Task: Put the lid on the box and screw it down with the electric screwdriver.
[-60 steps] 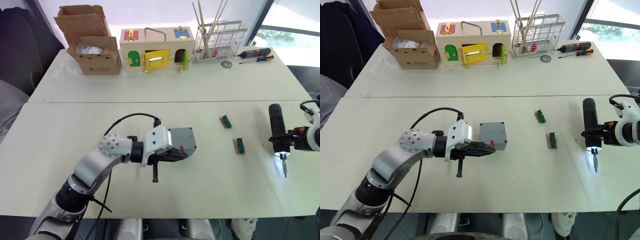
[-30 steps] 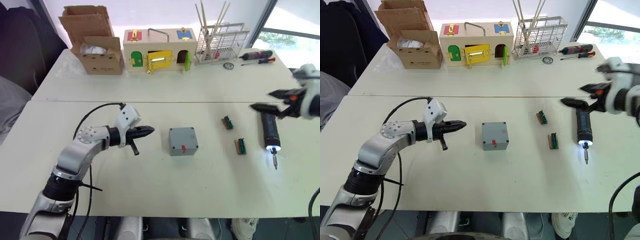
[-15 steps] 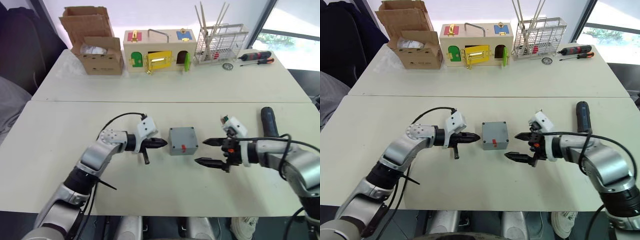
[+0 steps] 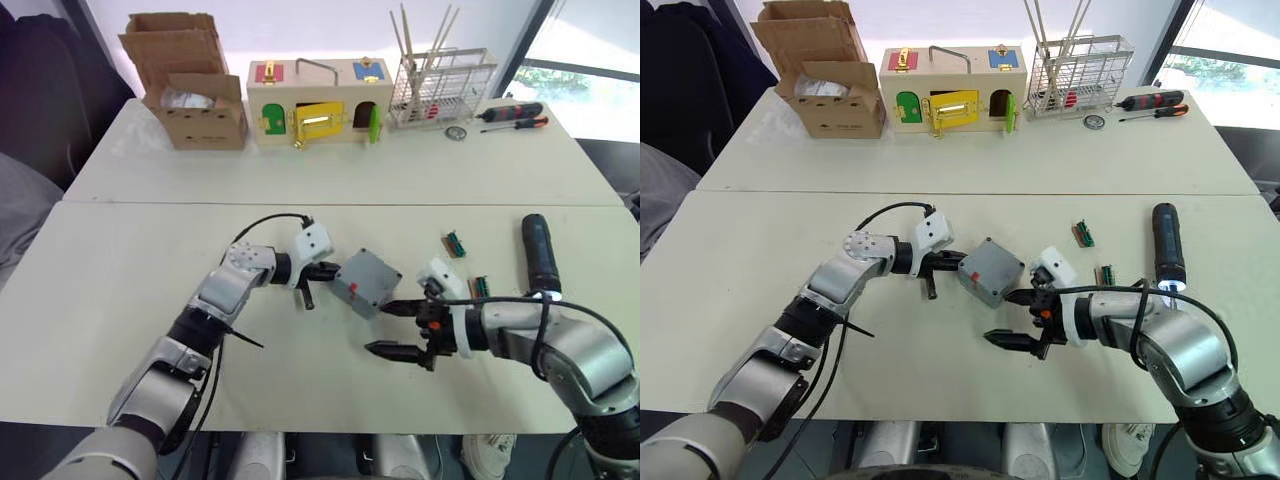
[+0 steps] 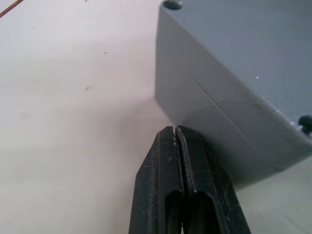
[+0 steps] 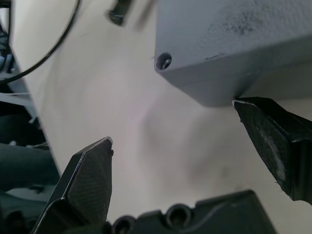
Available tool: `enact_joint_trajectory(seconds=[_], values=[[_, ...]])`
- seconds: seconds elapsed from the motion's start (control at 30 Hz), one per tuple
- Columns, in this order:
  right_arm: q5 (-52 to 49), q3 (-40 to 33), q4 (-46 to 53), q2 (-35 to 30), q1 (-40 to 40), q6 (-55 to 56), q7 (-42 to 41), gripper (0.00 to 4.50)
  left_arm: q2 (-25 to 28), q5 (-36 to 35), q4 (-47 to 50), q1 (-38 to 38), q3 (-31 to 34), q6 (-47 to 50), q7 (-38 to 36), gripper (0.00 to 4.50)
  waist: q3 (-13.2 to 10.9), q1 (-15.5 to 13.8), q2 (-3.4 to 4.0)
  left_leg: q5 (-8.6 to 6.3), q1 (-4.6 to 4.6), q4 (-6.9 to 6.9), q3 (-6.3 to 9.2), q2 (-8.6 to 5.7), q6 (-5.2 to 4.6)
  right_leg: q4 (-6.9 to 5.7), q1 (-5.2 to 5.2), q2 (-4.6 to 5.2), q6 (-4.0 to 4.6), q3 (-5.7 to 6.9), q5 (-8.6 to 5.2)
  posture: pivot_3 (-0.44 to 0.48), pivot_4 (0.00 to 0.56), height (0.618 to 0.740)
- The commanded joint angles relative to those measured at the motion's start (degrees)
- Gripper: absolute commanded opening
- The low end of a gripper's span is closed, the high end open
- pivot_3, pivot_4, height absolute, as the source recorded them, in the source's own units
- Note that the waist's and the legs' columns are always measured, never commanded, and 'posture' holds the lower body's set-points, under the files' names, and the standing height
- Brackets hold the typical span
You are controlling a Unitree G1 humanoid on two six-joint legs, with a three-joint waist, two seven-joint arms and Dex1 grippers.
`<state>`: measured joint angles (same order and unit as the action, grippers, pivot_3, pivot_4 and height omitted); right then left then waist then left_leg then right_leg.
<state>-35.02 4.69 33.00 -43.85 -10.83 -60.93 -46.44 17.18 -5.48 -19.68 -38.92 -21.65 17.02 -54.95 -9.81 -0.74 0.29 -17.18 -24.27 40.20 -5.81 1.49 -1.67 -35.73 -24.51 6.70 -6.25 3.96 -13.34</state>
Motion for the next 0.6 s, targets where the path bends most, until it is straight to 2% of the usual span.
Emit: enact_joint_trajectory(seconds=[0.03,0.1,0.2,0.3,0.4,0.5,0.6], values=[[-1.3,-3.1,3.5,-0.6,0.1,0.4,1.5,4.47,0.6,1.9,-0.9,-0.7,1.1,-2.8,1.4,0.0,0.0,0.0,-0.01,0.0,0.0,0.0,0.01,0.01,-0.01,-0.01,0.0,0.0,0.0,0.0,0.0,0.0,0.15,0.728],[0.1,-5.0,3.2,-2.4,0.4,2.2,1.5,4.47,2.7,2.6,0.5,0.1,2.3,-2.4,1.8,0.0,0.0,0.0,-0.01,-0.02,0.01,0.01,0.02,0.01,-0.03,-0.06,0.0,0.01,0.0,0.0,0.0,0.0,0.15,0.728],[3.8,-6.3,0.5,-7.9,1.9,7.7,-1.5,4.47,8.0,3.3,7.6,4.0,3.0,-0.2,1.1,0.0,0.0,0.3,0.0,-0.03,0.04,0.0,0.01,0.06,-0.04,-0.1,-0.03,0.02,0.01,-0.01,-0.01,0.0,0.15,0.728],[7.0,-4.4,-4.9,-11.8,1.2,12.5,-4.5,4.47,12.0,1.1,17.3,9.0,3.5,4.9,-0.7,0.0,0.0,0.4,-0.01,-0.02,0.1,-0.04,-0.02,0.13,-0.03,-0.11,-0.03,0.01,0.01,-0.02,-0.01,0.0,0.15,0.728],[10.8,-1.4,-11.0,-12.1,-1.9,18.1,-6.5,4.47,15.1,-1.2,26.3,14.0,2.9,9.7,-2.9,0.0,0.0,0.4,-0.02,-0.02,0.14,-0.03,-0.07,0.15,-0.03,-0.13,-0.01,0.01,0.01,-0.04,-0.01,0.0,0.15,0.728],[12.7,1.9,-15.7,-9.4,-5.9,22.1,-8.7,4.47,14.9,-2.4,30.7,16.6,1.8,13.0,-2.6,0.0,0.0,0.1,-0.01,-0.02,0.17,-0.02,-0.09,0.14,-0.03,-0.17,-0.01,0.01,0.01,-0.1,-0.02,0.0,0.15,0.728],[14.3,4.7,-18.2,-7.6,-8.1,24.2,-10.6,4.47,12.9,-1.9,31.0,16.3,1.2,14.3,-0.9,0.0,0.0,-0.4,-0.02,-0.02,0.17,-0.01,-0.06,0.12,-0.02,-0.18,0.02,0.01,0.01,-0.09,-0.02,0.0,0.15,0.728]])
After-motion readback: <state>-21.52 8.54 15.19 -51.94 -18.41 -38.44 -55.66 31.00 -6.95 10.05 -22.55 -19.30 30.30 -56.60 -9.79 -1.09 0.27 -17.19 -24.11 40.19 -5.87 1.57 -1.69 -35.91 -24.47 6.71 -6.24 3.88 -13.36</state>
